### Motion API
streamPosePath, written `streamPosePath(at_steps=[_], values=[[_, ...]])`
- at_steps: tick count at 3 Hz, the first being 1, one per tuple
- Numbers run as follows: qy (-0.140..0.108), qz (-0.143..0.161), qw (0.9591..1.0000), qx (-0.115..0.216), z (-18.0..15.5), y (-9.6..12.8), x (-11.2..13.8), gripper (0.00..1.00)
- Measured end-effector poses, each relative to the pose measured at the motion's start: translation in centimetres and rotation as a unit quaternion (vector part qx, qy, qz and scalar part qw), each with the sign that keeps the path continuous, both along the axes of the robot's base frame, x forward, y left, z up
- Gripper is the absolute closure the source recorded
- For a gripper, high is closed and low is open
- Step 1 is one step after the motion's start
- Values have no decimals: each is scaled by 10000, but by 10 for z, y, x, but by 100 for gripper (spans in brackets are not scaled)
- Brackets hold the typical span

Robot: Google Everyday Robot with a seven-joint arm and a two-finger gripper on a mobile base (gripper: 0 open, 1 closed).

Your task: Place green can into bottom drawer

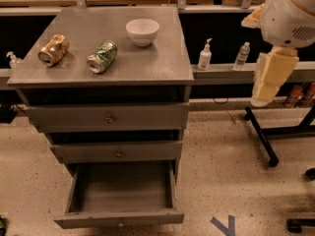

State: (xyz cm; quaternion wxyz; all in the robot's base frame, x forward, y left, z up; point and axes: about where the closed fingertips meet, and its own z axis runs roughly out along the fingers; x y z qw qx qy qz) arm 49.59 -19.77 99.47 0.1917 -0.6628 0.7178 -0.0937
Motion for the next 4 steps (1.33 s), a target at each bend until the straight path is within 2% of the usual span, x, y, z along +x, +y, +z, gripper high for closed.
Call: streamPosePath(at_steps=[1,2,3,4], values=[[-1070,1602,9788,-700,39,79,81,0],[-1055,2845,9441,-1286,17,165,119,0],[-1091,3254,9292,-1371,14,206,122,0],[-1093,3241,9298,-1360,14,205,122,0]])
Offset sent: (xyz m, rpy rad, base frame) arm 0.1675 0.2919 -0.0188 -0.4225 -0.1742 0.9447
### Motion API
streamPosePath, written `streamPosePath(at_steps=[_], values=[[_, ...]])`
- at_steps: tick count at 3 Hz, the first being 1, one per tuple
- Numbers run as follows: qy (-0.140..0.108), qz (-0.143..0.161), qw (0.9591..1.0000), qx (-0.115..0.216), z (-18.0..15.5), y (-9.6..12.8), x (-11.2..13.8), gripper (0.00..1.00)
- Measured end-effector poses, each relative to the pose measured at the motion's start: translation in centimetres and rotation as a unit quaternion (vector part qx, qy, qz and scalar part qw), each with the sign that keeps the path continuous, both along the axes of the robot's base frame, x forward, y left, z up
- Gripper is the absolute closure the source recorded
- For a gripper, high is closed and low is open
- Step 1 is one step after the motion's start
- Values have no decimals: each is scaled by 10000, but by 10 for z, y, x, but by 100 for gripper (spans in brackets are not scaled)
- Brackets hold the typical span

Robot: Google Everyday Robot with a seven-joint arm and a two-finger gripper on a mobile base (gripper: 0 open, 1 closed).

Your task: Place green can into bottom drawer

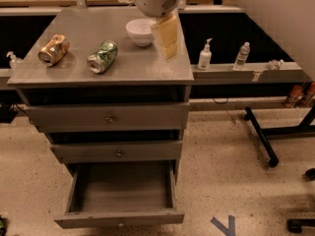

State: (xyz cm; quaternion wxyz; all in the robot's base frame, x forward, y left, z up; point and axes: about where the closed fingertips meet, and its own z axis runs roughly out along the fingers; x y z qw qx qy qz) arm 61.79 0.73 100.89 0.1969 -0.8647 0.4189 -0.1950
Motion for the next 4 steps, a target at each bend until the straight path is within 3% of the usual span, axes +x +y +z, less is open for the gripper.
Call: streamPosePath(at_steps=[1,2,3,4], values=[[127,512,9986,5,-9,22,12,0],[438,1601,9857,292,-38,80,47,0],[572,2581,9629,534,-76,134,80,0],[549,3056,9495,448,-106,168,104,11]])
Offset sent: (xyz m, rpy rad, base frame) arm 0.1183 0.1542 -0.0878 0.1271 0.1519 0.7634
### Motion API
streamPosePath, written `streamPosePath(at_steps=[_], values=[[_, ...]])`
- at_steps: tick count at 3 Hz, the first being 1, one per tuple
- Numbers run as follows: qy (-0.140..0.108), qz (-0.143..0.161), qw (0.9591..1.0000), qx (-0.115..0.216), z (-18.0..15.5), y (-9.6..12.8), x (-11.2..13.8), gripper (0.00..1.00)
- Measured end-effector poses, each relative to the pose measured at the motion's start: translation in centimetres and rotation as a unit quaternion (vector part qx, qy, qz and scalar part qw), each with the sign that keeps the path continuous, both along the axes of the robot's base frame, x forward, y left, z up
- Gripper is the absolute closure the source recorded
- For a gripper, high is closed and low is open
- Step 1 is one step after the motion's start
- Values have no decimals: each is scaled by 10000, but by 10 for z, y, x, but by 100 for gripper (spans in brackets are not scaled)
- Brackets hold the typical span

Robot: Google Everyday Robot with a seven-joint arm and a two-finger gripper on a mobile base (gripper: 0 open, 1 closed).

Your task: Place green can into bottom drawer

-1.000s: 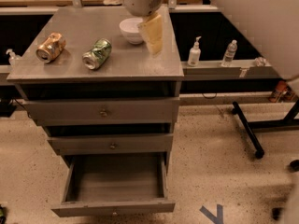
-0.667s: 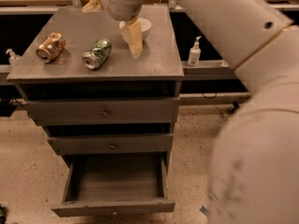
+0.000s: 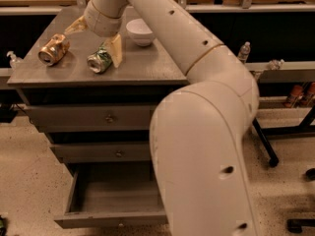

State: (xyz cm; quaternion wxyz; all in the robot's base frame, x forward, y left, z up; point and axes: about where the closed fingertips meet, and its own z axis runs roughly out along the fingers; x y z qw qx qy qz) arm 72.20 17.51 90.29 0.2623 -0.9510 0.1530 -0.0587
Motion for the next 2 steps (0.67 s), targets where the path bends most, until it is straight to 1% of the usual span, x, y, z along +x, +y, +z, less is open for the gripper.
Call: streamPosePath(at_steps=[1,2], values=[[-184,149,9992,-308,-32,18,27,18],[-296,225,9972,-650,-53,22,39,20]])
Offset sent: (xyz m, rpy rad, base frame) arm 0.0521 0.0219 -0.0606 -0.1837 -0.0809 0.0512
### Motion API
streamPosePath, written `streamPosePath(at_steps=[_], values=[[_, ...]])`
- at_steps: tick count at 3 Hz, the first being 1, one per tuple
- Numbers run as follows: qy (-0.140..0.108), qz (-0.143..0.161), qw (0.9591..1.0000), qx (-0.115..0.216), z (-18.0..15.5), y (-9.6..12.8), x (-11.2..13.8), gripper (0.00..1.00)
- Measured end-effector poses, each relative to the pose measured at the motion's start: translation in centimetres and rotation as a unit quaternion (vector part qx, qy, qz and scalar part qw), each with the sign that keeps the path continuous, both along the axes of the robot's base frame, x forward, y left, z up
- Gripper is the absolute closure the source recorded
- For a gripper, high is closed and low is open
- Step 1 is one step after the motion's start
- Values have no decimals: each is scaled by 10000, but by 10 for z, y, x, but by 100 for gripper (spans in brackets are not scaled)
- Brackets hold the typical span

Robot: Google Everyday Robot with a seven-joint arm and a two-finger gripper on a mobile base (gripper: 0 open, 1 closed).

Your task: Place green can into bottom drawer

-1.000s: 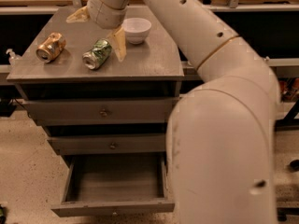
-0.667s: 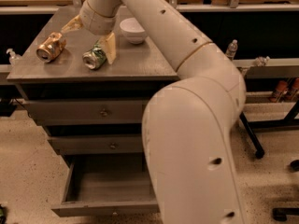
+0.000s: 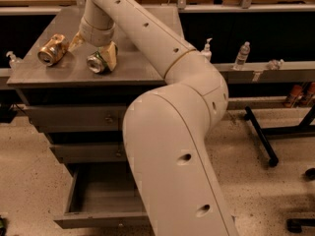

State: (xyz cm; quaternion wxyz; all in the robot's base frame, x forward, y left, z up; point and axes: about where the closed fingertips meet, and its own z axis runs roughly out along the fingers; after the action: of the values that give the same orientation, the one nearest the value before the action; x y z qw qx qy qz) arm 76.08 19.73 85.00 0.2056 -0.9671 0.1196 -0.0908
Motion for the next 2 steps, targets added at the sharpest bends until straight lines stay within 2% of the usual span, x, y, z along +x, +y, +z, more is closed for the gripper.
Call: streamPosePath(at_steps=[1,2], values=[[-40,44,9999,-149,-7,0,2,43],[-105,83,9996,-266,-3,-11,-1,66]])
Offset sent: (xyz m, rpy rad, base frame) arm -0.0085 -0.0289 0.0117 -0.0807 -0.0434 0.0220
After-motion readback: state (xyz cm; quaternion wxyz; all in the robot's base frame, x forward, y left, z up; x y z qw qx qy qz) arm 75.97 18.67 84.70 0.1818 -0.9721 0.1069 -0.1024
